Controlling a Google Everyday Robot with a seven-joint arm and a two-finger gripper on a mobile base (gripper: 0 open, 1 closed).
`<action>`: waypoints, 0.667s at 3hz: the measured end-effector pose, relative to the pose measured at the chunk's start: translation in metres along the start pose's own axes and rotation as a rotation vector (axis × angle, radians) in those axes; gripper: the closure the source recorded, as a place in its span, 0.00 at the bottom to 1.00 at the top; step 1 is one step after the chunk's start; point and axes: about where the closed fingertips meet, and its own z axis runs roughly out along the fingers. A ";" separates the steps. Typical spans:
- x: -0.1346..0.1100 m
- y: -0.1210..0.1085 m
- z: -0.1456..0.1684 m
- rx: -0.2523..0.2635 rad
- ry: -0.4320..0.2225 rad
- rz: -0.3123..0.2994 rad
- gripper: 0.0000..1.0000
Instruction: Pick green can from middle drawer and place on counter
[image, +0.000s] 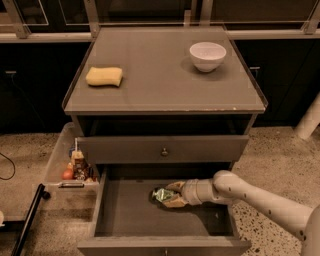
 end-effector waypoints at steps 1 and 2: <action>-0.014 0.018 -0.029 0.002 -0.001 -0.001 1.00; -0.043 0.030 -0.067 0.015 -0.018 -0.022 1.00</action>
Offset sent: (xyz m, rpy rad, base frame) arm -0.0529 -0.0395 0.1335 0.0187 -0.0739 -0.0082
